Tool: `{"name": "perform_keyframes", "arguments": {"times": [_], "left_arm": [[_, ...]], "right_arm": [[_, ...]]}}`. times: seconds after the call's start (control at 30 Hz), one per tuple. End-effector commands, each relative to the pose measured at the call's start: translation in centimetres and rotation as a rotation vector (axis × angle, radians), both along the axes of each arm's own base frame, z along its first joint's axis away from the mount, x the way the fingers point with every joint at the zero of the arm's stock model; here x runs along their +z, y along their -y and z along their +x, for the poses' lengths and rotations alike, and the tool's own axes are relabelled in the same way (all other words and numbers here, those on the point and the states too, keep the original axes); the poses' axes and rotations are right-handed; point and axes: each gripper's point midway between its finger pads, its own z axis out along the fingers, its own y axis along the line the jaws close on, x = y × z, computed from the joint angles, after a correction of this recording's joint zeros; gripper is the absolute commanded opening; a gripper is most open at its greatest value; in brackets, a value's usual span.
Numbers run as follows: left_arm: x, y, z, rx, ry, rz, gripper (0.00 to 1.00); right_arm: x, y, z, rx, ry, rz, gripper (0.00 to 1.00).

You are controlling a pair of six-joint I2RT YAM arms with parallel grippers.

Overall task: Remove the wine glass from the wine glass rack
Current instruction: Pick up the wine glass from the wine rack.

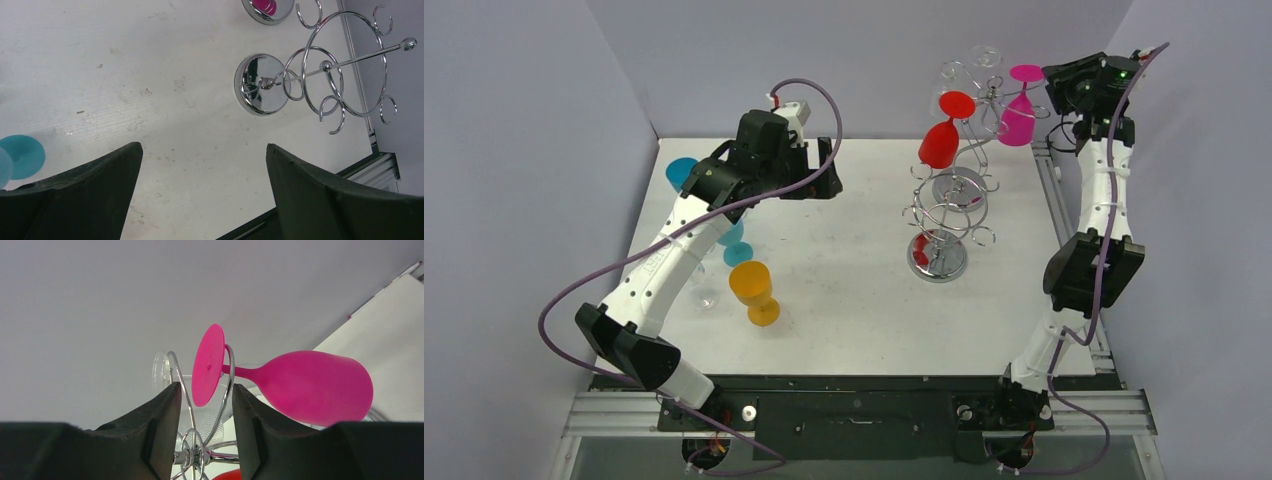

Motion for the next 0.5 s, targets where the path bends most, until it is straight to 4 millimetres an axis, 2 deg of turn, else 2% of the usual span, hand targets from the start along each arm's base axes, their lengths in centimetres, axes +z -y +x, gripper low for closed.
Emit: {"name": "perform_keyframes", "arguments": {"times": [0.0, 0.47], "left_arm": [[2.3, 0.9, 0.6, -0.008, 0.072, -0.067, 0.92], [1.4, 1.2, 0.8, -0.019, 0.062, -0.067, 0.92]], "right_arm": [[3.2, -1.0, 0.2, 0.056, 0.1, 0.029, 0.38], [3.9, -2.4, -0.1, 0.105, 0.133, 0.112, 0.36]]}}
